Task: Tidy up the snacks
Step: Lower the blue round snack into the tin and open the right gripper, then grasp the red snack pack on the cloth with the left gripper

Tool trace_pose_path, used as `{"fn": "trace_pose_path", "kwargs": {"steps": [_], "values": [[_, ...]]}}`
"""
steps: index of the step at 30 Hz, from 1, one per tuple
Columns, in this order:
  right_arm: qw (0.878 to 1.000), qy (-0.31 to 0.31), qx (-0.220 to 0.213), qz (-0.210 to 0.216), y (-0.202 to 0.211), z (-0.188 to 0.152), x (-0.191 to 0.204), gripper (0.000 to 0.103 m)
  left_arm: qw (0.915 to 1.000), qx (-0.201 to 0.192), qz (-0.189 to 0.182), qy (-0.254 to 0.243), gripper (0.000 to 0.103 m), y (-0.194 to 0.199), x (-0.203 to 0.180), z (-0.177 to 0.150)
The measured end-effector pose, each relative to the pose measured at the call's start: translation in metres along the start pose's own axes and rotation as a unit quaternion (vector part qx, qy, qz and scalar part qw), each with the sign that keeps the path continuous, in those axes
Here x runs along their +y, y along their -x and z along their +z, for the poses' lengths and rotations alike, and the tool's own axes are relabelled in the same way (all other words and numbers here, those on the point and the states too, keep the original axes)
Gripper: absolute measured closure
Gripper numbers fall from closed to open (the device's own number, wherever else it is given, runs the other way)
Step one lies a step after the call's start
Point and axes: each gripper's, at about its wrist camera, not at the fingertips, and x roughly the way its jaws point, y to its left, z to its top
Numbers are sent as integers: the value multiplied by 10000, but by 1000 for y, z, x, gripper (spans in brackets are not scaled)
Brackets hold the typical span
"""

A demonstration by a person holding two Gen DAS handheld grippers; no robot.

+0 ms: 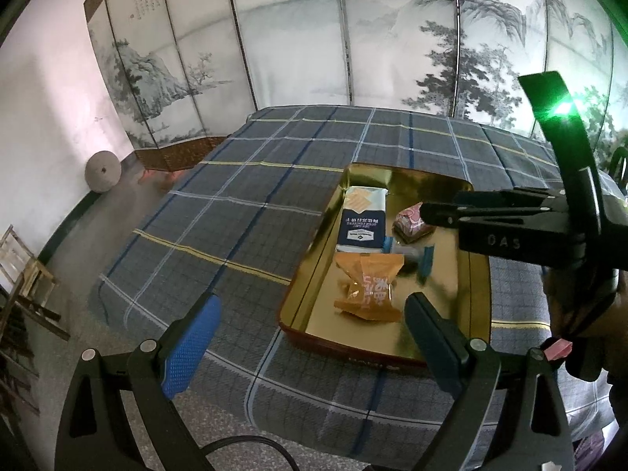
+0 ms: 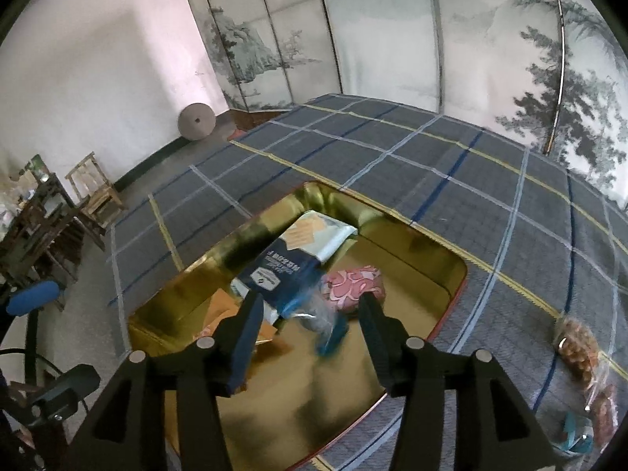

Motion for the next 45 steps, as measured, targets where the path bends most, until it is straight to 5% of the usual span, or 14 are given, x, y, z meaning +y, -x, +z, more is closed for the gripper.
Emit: {"fn": "trace_pose_path", "kwargs": {"steps": [8, 15, 22, 27, 35, 45], "values": [[9992, -183, -310, -184, 34, -7, -17, 51, 10000, -32, 19, -85, 10, 8, -3, 1], [9896, -810, -743, -933, 121, -73, -81, 49, 9994, 10, -111, -323, 10, 16, -28, 2], [9564, -1712, -590, -2290, 191, -164, -180, 48, 9961, 73, -351, -808, 9, 26, -78, 7], [9342, -2035, -503, -2887, 214, -207, -225, 48, 9877, 138, -713, -1386, 9, 25, -122, 15], [9285, -2425, -584, -2751, 220, -243, -258, 48, 9659, 865, -1451, -1962, 9, -5, -189, 38], [9291, -2868, -870, -2166, 225, -261, -269, 47, 9440, 2038, -2014, -1633, 9, -42, -271, 24]]}}
